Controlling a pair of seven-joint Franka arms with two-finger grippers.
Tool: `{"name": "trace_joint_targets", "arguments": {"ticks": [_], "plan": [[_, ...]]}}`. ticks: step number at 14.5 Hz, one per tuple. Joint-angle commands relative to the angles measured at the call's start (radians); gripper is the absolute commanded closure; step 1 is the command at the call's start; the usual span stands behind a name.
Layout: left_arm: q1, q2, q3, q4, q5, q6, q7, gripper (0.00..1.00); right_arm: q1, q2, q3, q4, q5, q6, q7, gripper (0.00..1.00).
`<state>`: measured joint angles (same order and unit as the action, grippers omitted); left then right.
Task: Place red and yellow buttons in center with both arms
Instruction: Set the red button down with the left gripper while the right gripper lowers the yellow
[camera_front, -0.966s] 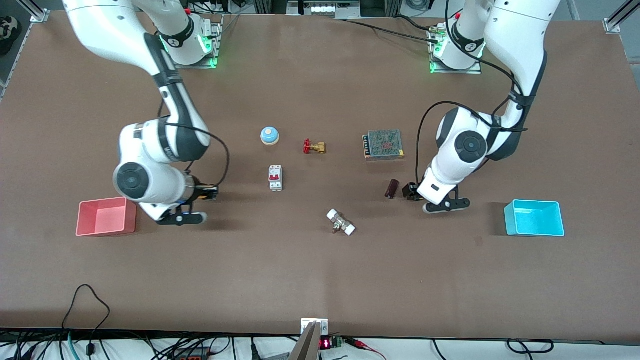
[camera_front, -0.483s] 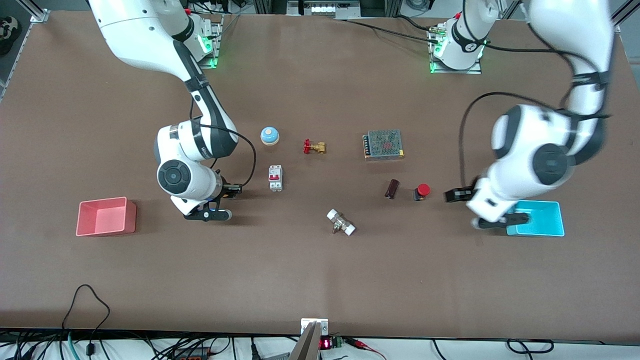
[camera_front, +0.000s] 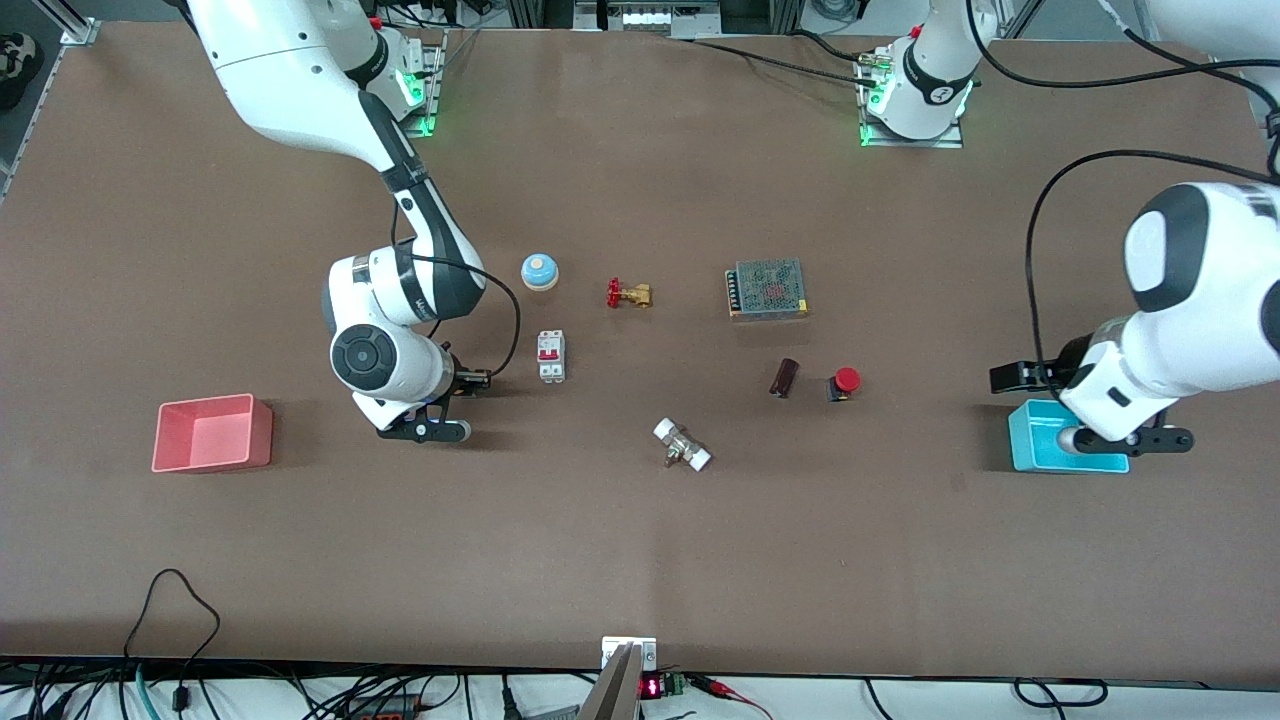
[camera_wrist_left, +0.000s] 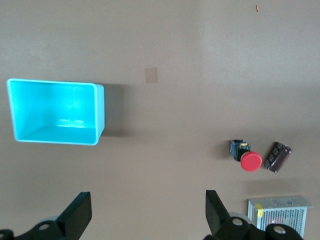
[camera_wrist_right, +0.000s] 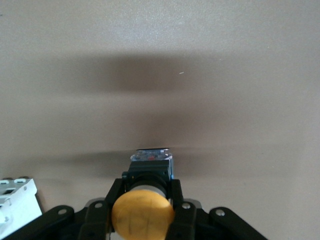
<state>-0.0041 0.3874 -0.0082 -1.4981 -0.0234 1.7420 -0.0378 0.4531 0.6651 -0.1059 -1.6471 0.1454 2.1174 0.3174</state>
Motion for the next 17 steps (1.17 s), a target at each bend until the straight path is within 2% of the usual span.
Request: {"name": "trace_joint_targets", "arguments": {"ticks": [1, 2, 3, 4, 8, 13, 17], "plan": [[0.013, -0.004, -0.01, 0.081, -0.01, -0.096, 0.039, 0.0, 0.01, -0.006, -0.008, -0.008, 0.01, 0.009, 0.016, 0.51], [0.012, -0.004, -0.01, 0.099, -0.012, -0.116, 0.038, 0.0, 0.009, -0.006, -0.008, -0.005, 0.01, 0.009, 0.016, 0.44], [0.01, -0.004, -0.015, 0.114, -0.012, -0.136, 0.036, 0.0, 0.006, -0.007, -0.009, 0.0, 0.01, 0.004, 0.017, 0.19], [0.004, -0.004, -0.016, 0.116, -0.009, -0.145, 0.036, 0.0, 0.002, -0.015, -0.009, 0.003, 0.01, 0.0, 0.017, 0.0], [0.007, 0.004, -0.016, 0.122, -0.013, -0.147, 0.035, 0.0, -0.013, -0.076, -0.024, 0.013, 0.01, -0.025, 0.006, 0.0], [0.015, -0.01, -0.013, 0.137, -0.023, -0.154, 0.039, 0.0, -0.027, -0.203, -0.092, 0.099, 0.008, -0.216, -0.009, 0.0], [0.013, -0.06, -0.018, 0.121, -0.018, -0.199, 0.046, 0.0, -0.027, -0.295, -0.138, 0.144, 0.0, -0.344, -0.012, 0.0]]}}
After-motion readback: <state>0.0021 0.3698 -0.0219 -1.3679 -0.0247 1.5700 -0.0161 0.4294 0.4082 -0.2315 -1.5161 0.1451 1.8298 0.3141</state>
